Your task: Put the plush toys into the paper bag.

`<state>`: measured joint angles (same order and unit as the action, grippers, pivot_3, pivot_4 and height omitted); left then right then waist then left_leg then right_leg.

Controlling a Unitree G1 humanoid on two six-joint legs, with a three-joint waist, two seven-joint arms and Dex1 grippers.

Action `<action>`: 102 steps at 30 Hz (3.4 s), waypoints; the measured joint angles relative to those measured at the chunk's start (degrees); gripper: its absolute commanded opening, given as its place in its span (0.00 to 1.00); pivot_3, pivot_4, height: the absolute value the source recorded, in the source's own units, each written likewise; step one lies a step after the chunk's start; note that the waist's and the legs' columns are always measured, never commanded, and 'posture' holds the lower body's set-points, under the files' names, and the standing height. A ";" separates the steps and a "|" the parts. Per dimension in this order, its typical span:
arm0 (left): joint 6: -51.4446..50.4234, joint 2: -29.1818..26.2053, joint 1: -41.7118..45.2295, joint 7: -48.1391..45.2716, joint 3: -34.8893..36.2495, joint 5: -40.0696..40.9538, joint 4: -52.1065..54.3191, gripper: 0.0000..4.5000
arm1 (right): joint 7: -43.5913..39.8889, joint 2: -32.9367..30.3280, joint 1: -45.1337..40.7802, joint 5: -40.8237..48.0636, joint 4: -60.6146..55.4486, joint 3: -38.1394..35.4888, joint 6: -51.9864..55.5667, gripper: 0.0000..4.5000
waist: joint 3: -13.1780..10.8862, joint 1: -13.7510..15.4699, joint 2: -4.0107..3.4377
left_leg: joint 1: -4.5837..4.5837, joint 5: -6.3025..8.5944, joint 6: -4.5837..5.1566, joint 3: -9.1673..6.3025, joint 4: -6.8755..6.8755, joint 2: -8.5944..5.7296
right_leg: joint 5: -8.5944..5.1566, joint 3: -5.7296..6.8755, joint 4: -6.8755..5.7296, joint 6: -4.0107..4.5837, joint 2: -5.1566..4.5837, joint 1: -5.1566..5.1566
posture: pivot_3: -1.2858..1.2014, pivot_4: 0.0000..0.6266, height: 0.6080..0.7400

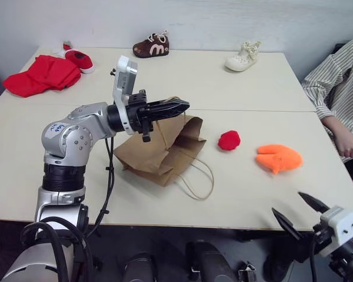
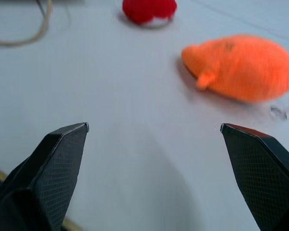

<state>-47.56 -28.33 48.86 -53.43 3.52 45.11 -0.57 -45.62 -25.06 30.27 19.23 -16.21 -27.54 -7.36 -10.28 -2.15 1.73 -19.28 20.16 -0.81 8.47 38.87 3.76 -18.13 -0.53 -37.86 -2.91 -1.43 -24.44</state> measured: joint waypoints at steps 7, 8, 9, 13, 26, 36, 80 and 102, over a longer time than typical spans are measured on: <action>-0.07 -0.81 -0.81 0.83 0.05 -0.24 1.11 0.00 | 2.84 -12.72 -26.76 -3.43 1.21 9.94 15.37 1.00 | -0.18 -0.59 -0.29 | -0.04 -0.03 0.01 -0.03 0.02 -0.01 | 0.00 -0.02 -0.06 0.00 -0.01 -0.08 | 0.52 0.24 1.00; -0.27 -1.05 -1.04 1.01 0.19 -0.23 1.51 0.00 | 3.14 -14.05 -30.29 -4.00 1.97 11.84 18.66 1.00 | -0.18 -0.47 -0.30 | -0.07 -0.04 -0.01 -0.03 -0.02 0.01 | -0.01 -0.02 -0.05 0.02 0.00 -0.12 | 0.52 0.24 1.00; -0.49 -1.17 -1.20 1.25 0.28 -0.21 2.00 0.00 | 3.49 -14.78 -33.38 -4.52 2.87 13.31 21.33 1.00 | -0.18 -0.19 -0.30 | -0.14 -0.05 -0.02 -0.05 -0.04 0.02 | -0.02 0.02 -0.02 0.03 0.00 -0.18 | 0.52 0.24 1.00; -1.34 -1.81 -2.44 2.01 1.31 -0.05 2.75 0.00 | 3.68 -14.07 -49.25 -7.28 11.45 21.89 26.89 1.00 | -0.23 0.23 -0.36 | -0.25 -0.05 -0.01 -0.03 0.05 0.02 | -0.02 0.04 0.01 0.03 -0.02 -0.23 | 0.52 0.24 1.00; -2.00 -1.26 -2.53 3.34 1.07 0.05 4.36 0.00 | -1.14 -7.81 -68.93 -11.32 34.65 31.80 26.48 0.73 | -0.23 0.29 -0.36 | -0.54 -0.05 0.04 -0.07 0.14 0.05 | 0.00 0.12 -0.02 -0.01 -0.06 -0.47 | 0.52 0.24 1.00; -1.22 -0.74 -3.12 3.77 1.16 0.03 4.37 0.00 | -7.37 -12.77 -59.09 -3.23 29.21 22.08 21.03 1.00 | -0.23 0.43 -0.36 | -0.98 -0.06 0.07 -0.07 0.28 0.01 | 0.03 0.10 -0.14 -0.06 -0.09 -0.91 | 0.52 0.24 1.00; -8.15 3.34 0.85 3.00 4.41 5.89 -1.95 0.00 | -3.59 -2.30 -67.76 -0.10 10.42 45.34 47.50 0.08 | -0.27 0.22 -0.43 | -1.14 -0.20 0.08 -0.15 0.33 -0.04 | 0.06 0.18 -0.24 -0.06 -0.15 -1.10 | 0.52 0.24 1.00; -12.99 7.61 1.07 6.48 7.56 11.80 -2.51 0.00 | 5.97 15.60 -80.75 -12.01 35.01 47.15 40.47 0.08 | -0.26 -1.47 -0.42 | -1.12 -0.22 0.04 -0.16 0.31 0.00 | 0.05 0.19 -0.61 -0.04 -0.16 -1.12 | 0.52 0.24 1.00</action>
<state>-60.55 -20.72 49.93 -46.95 11.08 56.91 -3.08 -39.65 -9.46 -50.48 7.22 18.80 19.61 33.10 -10.55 -3.62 1.31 -20.41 19.95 -0.77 8.31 39.18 3.76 -18.08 -0.35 -38.48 -2.94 -1.59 -25.56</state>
